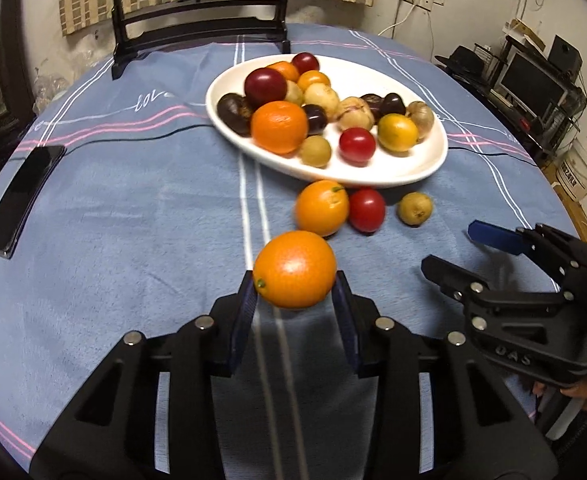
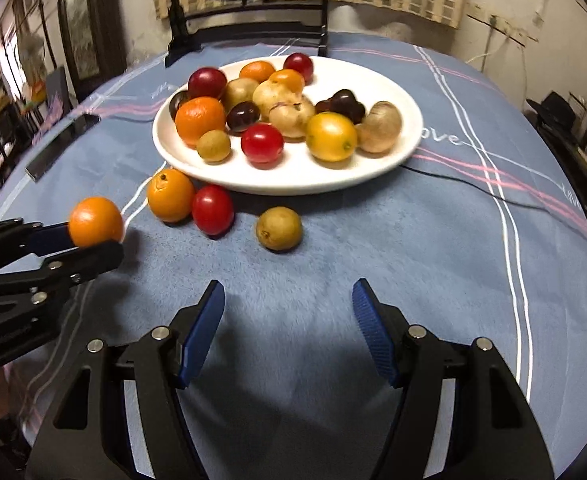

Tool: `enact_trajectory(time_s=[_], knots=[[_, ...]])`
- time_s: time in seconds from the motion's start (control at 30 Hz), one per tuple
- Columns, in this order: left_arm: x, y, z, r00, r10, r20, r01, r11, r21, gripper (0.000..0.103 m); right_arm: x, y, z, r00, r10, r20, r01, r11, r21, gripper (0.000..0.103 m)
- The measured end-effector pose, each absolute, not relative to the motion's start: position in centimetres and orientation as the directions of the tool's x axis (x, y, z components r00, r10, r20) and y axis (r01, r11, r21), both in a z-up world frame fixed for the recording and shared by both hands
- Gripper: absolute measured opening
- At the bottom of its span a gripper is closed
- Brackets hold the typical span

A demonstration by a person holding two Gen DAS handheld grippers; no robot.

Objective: Organize fruits
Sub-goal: 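Grasp an orange with left tool while right tool grasps small yellow-green fruit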

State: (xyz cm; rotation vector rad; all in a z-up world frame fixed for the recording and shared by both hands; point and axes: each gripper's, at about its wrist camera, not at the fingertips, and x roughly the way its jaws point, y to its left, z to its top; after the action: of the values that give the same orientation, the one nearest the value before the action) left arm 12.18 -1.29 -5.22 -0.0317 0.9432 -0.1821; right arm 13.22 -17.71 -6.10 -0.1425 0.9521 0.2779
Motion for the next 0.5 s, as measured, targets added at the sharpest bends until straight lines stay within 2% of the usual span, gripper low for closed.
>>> enact_trajectory(time_s=[0.1,0.13,0.27,0.4,0.5], knots=[[12.3,-0.8,-5.3,0.573,-0.175,-0.801,0.136,0.984,-0.117,0.039,14.3,-17.3,-6.2,0.554,0.172,-0.815,-0.298,0.955,-0.001,0.065],[12.3,-0.7,-5.3,0.572,-0.178,-0.801,0.136,0.983,-0.122,0.039,14.7,-17.3,-6.2,0.553,0.179,-0.814,-0.297,0.955,0.009,0.058],[12.5,-0.4,-5.5,0.565,-0.190,-0.803,0.139,0.981,-0.134,0.039,16.6,-17.4,-6.5,0.538,0.199,-0.819,-0.286,0.957,0.044,0.049],[12.7,-0.4,-5.7,0.560,-0.190,-0.807,0.137,0.981,-0.136,0.039,16.9,-17.4,-6.4,0.533,0.240,-0.811,-0.301,0.950,0.083,0.029],[12.5,-0.4,-5.6,0.561,-0.192,-0.805,0.138,0.981,-0.137,0.039,16.5,-17.6,-6.1,0.546,0.235,-0.804,-0.290,0.954,0.082,0.029]])
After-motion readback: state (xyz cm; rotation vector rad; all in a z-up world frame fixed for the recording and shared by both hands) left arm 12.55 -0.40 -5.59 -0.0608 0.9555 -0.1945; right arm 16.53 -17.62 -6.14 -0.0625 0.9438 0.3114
